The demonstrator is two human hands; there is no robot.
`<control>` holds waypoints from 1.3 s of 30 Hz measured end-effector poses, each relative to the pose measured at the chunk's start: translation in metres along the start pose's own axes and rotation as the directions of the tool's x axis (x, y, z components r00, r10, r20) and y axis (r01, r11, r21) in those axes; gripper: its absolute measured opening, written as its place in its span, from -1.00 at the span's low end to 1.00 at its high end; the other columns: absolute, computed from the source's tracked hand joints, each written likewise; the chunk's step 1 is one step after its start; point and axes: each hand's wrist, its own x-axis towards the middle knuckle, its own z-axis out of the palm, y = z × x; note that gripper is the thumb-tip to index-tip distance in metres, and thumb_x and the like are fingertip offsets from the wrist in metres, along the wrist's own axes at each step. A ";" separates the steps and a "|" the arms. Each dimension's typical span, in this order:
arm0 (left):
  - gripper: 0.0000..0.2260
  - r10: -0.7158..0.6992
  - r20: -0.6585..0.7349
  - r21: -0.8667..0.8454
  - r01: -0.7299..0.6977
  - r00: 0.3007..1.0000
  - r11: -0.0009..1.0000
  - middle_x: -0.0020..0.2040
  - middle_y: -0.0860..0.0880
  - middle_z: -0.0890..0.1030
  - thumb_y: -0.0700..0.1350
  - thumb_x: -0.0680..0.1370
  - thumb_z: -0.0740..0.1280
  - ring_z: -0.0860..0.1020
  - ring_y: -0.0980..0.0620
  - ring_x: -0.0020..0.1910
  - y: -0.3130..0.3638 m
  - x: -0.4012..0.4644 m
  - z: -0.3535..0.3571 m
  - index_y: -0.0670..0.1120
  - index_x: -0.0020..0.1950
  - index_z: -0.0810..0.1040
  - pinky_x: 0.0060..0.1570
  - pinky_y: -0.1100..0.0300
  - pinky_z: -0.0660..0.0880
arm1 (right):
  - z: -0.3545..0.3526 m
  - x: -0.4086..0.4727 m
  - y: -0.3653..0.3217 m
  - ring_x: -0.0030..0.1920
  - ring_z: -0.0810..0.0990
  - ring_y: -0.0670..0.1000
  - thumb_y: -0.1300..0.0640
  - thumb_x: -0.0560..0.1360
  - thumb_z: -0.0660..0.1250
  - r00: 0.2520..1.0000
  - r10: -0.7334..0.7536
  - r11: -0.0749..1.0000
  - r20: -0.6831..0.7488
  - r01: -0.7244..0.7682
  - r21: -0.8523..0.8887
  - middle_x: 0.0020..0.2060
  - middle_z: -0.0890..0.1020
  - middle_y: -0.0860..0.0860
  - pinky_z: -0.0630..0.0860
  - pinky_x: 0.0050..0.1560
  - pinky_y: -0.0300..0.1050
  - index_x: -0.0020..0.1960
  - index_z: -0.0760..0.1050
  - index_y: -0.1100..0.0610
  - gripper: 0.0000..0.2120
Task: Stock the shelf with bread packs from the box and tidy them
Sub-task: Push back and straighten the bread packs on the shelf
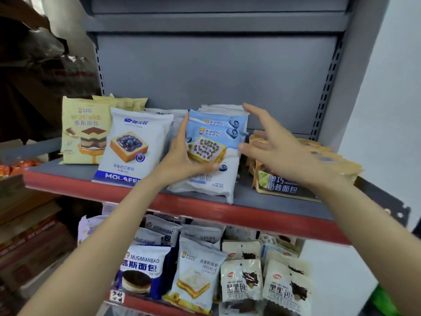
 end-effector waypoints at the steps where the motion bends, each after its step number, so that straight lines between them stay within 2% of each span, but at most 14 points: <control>1: 0.14 0.015 0.035 0.051 -0.017 0.999 0.999 0.51 0.17 0.13 0.19 0.13 0.61 0.23 0.21 0.45 -0.002 -0.005 -0.004 0.49 0.35 -0.21 0.44 0.04 0.25 | 0.010 -0.010 -0.001 0.45 0.22 -0.05 0.05 0.47 0.37 1.000 -0.002 1.000 0.020 0.002 -0.002 0.43 0.21 -0.13 0.26 0.43 0.08 0.47 0.07 -0.18 -0.30; 3: 0.18 0.007 0.135 0.148 -0.028 0.991 0.989 0.51 0.26 -0.05 0.24 0.10 0.58 0.03 0.21 0.51 -0.008 -0.014 -0.013 0.39 0.43 -0.22 0.48 0.02 0.14 | 0.034 -0.024 -0.003 0.49 0.14 0.00 0.00 0.45 0.39 0.995 0.044 0.998 0.085 -0.040 -0.054 0.49 0.13 -0.04 0.18 0.47 0.06 0.48 0.02 -0.22 -0.25; 6: 0.18 -0.028 0.229 0.181 -0.014 0.973 0.983 0.41 0.29 0.04 0.05 0.22 0.61 0.10 0.16 0.49 -0.009 -0.017 -0.020 0.16 0.53 -0.21 0.41 0.21 0.17 | 0.061 -0.024 0.002 0.51 0.08 0.07 -0.05 0.47 0.36 0.968 0.191 0.968 0.161 -0.159 -0.191 0.52 0.04 0.09 0.17 0.36 -0.16 0.52 -0.12 -0.16 -0.18; 8: 0.11 -0.027 0.264 0.188 -0.024 0.964 0.982 0.36 0.24 0.14 -0.15 0.31 0.59 0.24 0.18 0.40 -0.004 -0.013 -0.020 0.08 0.54 -0.20 0.24 0.39 0.23 | 0.068 -0.019 0.006 0.44 0.26 0.18 -0.04 0.49 0.36 0.951 0.251 0.955 0.181 -0.213 -0.206 0.48 0.17 0.13 0.31 0.27 -0.11 0.53 -0.19 -0.12 -0.14; 10: 0.10 -0.021 0.270 0.208 -0.037 0.963 0.977 0.32 0.20 0.21 -0.20 0.31 0.57 0.28 0.22 0.32 0.000 -0.007 -0.018 0.07 0.54 -0.20 0.17 0.43 0.25 | 0.068 -0.015 0.007 0.13 0.56 0.17 0.07 0.51 0.35 0.950 0.247 0.963 0.193 -0.219 -0.156 0.29 0.40 0.04 0.46 0.06 -0.22 0.53 -0.20 -0.10 -0.15; 11: 0.11 -0.010 0.256 0.215 -0.046 0.967 0.975 0.31 0.18 0.23 -0.19 0.30 0.58 0.28 0.22 0.31 0.000 -0.004 -0.018 0.08 0.54 -0.19 0.20 0.40 0.25 | 0.068 -0.013 0.007 0.03 0.60 0.15 0.13 0.51 0.34 0.954 0.235 0.967 0.184 -0.210 -0.144 0.24 0.44 0.05 0.48 0.01 -0.22 0.52 -0.19 -0.11 -0.16; 13: 0.15 0.012 0.205 0.235 -0.061 0.979 0.970 0.37 0.14 0.25 -0.15 0.25 0.62 0.29 0.17 0.34 -0.001 -0.002 -0.017 0.14 0.53 -0.16 0.32 0.27 0.26 | 0.070 -0.009 0.007 0.15 0.55 0.14 0.24 0.50 0.34 0.973 0.204 0.968 0.110 -0.184 -0.170 0.37 0.36 0.08 0.43 0.14 -0.18 0.52 -0.15 -0.13 -0.15; 17: 0.24 -0.003 0.206 0.162 -0.031 0.979 0.986 0.48 -0.03 0.23 0.01 0.11 0.63 0.27 0.05 0.42 -0.008 0.001 -0.011 0.24 0.51 -0.19 0.41 0.01 0.27 | 0.079 0.000 0.009 0.49 0.16 0.08 0.42 0.42 0.29 0.978 0.204 0.958 0.046 -0.190 -0.217 0.52 0.04 0.08 0.20 0.20 -0.43 0.53 -0.11 -0.12 -0.09; 20: 0.18 -0.029 0.172 0.053 0.020 0.985 0.998 0.50 0.00 0.18 0.15 0.10 0.59 0.24 0.04 0.45 -0.006 0.005 -0.011 0.39 0.44 -0.18 0.42 0.01 0.27 | 0.079 0.006 0.011 0.52 0.00 0.13 0.41 0.37 0.31 0.967 0.249 0.955 0.042 -0.238 -0.177 0.51 0.03 0.14 0.28 0.21 -0.34 0.52 -0.07 -0.13 -0.06; 24: 0.19 -0.039 0.188 -0.137 0.065 0.981 0.988 0.43 -0.01 0.33 -0.18 0.26 0.60 0.41 0.08 0.33 -0.006 0.017 -0.013 0.11 0.52 -0.26 0.27 0.11 0.41 | 0.079 0.015 0.007 0.40 0.29 0.04 0.22 0.40 0.45 0.956 0.292 0.938 -0.008 -0.285 0.198 0.37 0.30 0.00 0.32 0.38 -0.06 0.48 0.04 -0.18 -0.16; 26: 0.14 -0.031 0.225 -0.157 0.068 0.974 0.985 0.34 0.01 0.38 -0.30 0.33 0.54 0.43 0.09 0.27 -0.004 0.020 -0.009 0.08 0.52 -0.30 0.20 0.19 0.42 | 0.080 0.017 0.007 0.32 0.39 -0.01 0.31 0.43 0.41 0.957 0.289 0.922 0.006 -0.280 0.268 0.33 0.31 -0.03 0.47 0.25 -0.14 0.49 -0.02 -0.16 -0.13; 29: 0.11 -0.027 0.221 -0.171 0.066 0.975 0.983 0.27 0.03 0.44 -0.35 0.34 0.51 0.48 0.10 0.22 -0.007 0.020 -0.006 0.11 0.52 -0.25 0.18 0.20 0.46 | 0.083 0.014 0.012 0.25 0.42 -0.07 0.47 0.39 0.32 0.965 0.258 0.939 0.036 -0.260 0.223 0.34 0.20 -0.07 0.54 -0.09 -0.31 0.52 -0.14 -0.13 -0.02; 33: 0.12 -0.002 0.219 -0.182 0.043 0.976 0.982 0.34 0.02 0.40 -0.34 0.33 0.53 0.47 0.11 0.25 -0.012 0.021 -0.004 0.14 0.52 -0.24 0.25 0.12 0.45 | 0.083 0.014 0.016 0.41 0.24 -0.03 0.44 0.34 0.34 0.967 0.254 0.959 0.010 -0.253 0.131 0.47 0.03 -0.02 0.43 0.29 -0.10 0.50 -0.18 -0.21 0.04; 39: 0.18 0.034 0.199 -0.099 -0.014 0.979 0.995 0.45 0.00 0.28 -0.15 0.29 0.59 0.38 0.06 0.36 -0.014 0.020 -0.003 0.20 0.50 -0.28 0.34 -0.05 0.38 | 0.084 0.011 0.008 0.35 0.27 -0.05 0.45 0.36 0.31 0.965 0.258 0.966 -0.041 -0.257 0.019 0.50 -0.01 0.00 0.48 0.11 -0.32 0.52 -0.20 -0.18 0.03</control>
